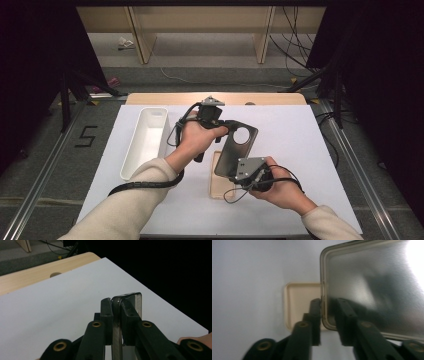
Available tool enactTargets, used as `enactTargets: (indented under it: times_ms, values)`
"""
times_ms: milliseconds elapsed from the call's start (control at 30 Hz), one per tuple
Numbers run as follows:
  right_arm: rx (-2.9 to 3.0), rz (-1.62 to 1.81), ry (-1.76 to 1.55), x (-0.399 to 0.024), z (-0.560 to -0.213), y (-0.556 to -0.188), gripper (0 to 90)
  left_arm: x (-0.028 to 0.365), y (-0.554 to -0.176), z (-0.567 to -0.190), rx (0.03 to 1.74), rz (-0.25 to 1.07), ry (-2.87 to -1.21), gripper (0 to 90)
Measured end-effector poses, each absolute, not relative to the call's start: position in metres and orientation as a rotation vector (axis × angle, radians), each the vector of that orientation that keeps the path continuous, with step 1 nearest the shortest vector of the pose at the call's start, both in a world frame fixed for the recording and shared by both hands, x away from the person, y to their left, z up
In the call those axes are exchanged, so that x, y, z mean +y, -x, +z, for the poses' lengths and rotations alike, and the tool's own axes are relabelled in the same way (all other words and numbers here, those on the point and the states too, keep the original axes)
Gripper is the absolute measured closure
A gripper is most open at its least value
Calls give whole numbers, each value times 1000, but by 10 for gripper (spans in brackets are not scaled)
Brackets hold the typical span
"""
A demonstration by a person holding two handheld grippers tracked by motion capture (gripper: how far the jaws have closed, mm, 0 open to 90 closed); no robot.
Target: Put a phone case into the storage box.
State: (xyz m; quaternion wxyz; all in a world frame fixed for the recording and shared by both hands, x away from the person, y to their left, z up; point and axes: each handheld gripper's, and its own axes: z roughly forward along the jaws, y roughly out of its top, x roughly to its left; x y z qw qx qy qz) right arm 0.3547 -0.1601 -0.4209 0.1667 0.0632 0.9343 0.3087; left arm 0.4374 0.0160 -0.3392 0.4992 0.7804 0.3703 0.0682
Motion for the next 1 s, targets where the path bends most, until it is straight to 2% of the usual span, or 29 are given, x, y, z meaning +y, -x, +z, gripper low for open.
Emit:
enactTargets:
  times_ms: [67, 300, 533, 1000]
  values:
    - [2629, 915, -225, -163, -420, -356, 635, 18, -437, -338, 869, 179, -1890, 816]
    - [2568, 1050, -376, -173, -414, -360, 413, 35, -439, -338, 817, 264, -1858, 815]
    - [2518, 1172, -543, -186, -409, -365, 290, 57, -441, -336, 801, 325, -1808, 815]
    - [2457, 1204, -683, -203, -411, -372, 262, 93, -442, -330, 785, 398, -1724, 815]
